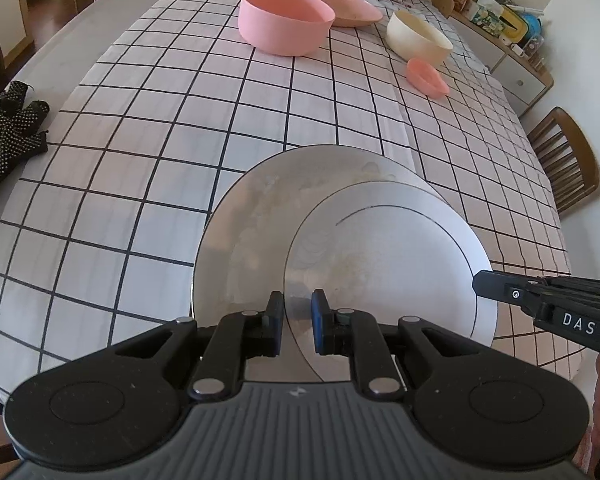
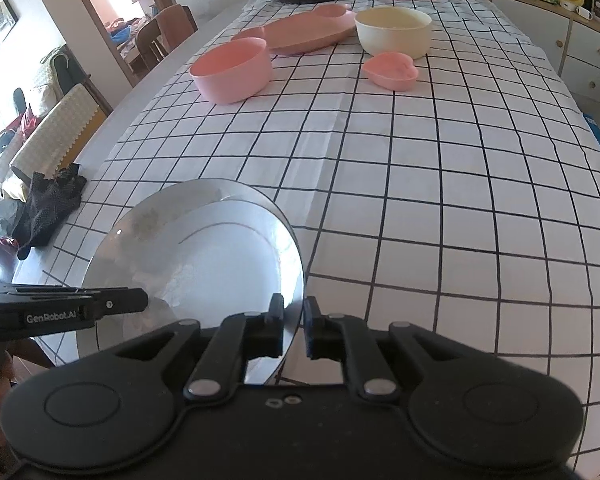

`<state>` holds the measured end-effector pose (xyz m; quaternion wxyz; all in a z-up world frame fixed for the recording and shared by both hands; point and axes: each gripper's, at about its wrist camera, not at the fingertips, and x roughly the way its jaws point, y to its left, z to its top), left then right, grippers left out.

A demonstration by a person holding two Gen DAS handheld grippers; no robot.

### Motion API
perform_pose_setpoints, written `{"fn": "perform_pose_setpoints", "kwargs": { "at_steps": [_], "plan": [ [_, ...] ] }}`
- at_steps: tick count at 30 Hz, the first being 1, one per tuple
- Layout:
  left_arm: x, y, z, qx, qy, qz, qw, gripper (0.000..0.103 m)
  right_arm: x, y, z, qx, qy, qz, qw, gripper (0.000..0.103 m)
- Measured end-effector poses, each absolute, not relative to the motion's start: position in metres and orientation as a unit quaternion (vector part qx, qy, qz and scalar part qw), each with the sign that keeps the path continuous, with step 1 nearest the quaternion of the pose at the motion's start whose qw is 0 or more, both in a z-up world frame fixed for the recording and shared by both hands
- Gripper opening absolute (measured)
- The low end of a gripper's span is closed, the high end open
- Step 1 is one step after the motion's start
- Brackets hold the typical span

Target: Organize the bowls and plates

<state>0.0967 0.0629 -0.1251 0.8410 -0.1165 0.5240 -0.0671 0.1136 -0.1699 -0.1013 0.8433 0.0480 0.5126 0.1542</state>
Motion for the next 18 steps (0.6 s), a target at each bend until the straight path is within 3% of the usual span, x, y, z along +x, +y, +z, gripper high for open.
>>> {"fn": "perform_pose_setpoints", "kwargs": {
  "at_steps": [18],
  "plan": [
    [0.090,0.078,-0.123,-0.129,0.528,-0.048,0.838,0.014,0.120,-0.164,-0.102,0.032,0.510,0.154,0.846,0.021]
  ]
}}
